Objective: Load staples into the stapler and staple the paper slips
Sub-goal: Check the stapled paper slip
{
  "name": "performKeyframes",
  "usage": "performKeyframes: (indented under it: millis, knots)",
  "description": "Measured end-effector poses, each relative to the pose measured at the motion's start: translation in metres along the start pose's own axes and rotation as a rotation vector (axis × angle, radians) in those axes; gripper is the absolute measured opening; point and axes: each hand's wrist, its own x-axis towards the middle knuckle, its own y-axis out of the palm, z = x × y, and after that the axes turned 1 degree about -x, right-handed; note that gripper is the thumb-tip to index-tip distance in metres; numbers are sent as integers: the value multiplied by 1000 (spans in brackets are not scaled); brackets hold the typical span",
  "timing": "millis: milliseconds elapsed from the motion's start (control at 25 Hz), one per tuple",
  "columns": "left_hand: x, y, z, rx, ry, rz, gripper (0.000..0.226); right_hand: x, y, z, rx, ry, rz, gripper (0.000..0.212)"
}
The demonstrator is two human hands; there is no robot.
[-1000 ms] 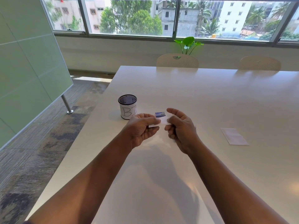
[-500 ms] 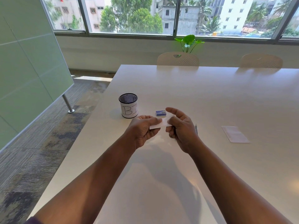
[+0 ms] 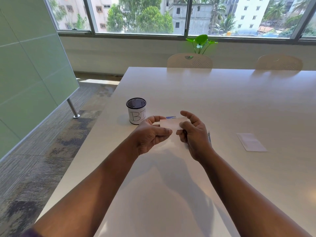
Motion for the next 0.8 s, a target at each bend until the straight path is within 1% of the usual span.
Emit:
performKeyframes:
  millis: [120,200,280,320,440,520,680,800]
  knots:
    - [5,-3,0,-19,-2,-16,47,3,0,-1,-24,-35,-15,35]
    - [9,-6,1,-9,10,-38,40,5,0,-2,-103,-71,-18,34]
    - [13,-8,2,-9,30,-61,38,7,2,-3,-201,-103,-8,39]
    - [15,-9,3,-4,46,-73,40,8,3,-3,-250,-111,7,44]
    - [20,-11,11,118,111,-115,51,11,6,-5,-342,-102,72,55]
    - [22,-14,15,240,154,-134,54,12,6,-6,-345,-103,97,58]
    - [28,-20,18,432,228,-162,51,15,7,-7,-330,-125,61,50]
    - [34,-25,18,466,234,-153,48,16,8,-9,-307,-122,3,41]
